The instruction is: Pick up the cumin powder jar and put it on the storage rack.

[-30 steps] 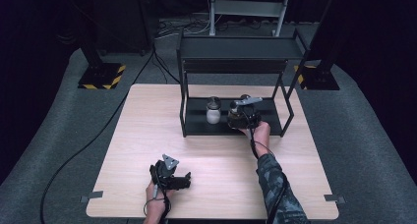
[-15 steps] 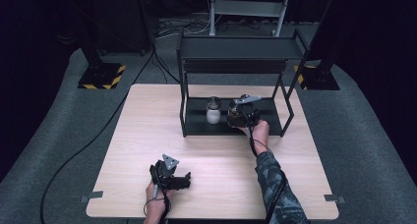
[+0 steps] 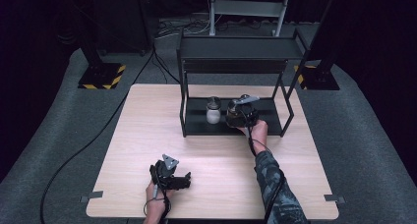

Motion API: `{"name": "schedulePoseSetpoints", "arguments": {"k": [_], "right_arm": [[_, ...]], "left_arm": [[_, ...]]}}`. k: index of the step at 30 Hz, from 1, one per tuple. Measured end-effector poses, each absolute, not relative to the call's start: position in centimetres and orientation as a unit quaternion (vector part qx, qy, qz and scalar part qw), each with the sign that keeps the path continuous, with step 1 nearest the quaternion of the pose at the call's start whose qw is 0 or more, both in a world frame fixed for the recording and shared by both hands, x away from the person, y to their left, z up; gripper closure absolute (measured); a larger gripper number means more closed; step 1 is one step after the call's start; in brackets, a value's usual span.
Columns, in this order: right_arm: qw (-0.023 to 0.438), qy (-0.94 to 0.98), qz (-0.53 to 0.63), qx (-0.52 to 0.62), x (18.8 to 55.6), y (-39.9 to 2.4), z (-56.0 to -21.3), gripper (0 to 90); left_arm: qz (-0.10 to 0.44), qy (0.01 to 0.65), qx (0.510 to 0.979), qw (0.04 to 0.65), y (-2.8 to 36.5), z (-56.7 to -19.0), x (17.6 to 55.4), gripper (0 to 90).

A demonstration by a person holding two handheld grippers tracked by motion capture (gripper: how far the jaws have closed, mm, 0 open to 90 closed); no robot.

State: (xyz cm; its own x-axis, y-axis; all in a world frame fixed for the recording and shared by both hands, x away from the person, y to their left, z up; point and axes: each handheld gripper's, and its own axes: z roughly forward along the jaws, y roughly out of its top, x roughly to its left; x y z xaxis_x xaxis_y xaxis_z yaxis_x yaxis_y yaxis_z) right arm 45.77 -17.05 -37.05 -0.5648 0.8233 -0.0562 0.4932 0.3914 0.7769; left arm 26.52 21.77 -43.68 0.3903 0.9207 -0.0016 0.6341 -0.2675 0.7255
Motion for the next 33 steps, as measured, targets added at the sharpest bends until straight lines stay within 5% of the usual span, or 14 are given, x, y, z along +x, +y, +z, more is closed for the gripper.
{"name": "schedulePoseSetpoints", "arguments": {"k": [33], "right_arm": [[0.204,0.813,0.363,0.408,47.9,-16.4,-37.3,30.2]], "left_arm": [[0.217,0.508,0.766,0.329,21.8,-43.7,26.5,2.7]]}}
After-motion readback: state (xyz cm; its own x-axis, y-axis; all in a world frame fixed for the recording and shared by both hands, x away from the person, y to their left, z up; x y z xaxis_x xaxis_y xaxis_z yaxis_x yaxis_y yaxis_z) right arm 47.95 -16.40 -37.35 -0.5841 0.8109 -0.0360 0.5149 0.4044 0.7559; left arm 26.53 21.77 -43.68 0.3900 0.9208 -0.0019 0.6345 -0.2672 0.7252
